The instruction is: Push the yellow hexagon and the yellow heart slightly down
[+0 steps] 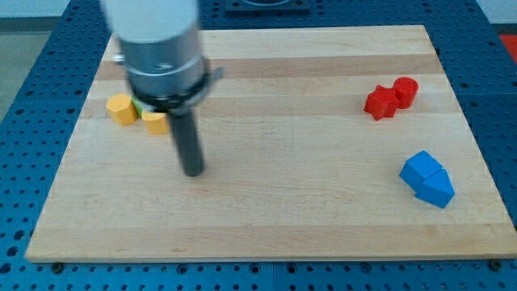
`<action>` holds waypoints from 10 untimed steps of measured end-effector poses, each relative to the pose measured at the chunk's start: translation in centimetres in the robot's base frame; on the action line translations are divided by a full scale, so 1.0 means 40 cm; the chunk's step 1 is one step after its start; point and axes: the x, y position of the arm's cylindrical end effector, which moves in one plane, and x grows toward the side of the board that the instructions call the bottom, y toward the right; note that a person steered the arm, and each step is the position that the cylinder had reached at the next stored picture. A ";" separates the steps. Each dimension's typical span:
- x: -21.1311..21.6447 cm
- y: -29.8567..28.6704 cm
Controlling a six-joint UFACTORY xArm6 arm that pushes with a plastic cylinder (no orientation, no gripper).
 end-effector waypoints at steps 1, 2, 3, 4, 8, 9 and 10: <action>-0.002 -0.179; -0.024 -0.319; -0.104 -0.424; -0.142 -0.437; -0.365 -0.434; -0.362 -0.411; -0.320 -0.356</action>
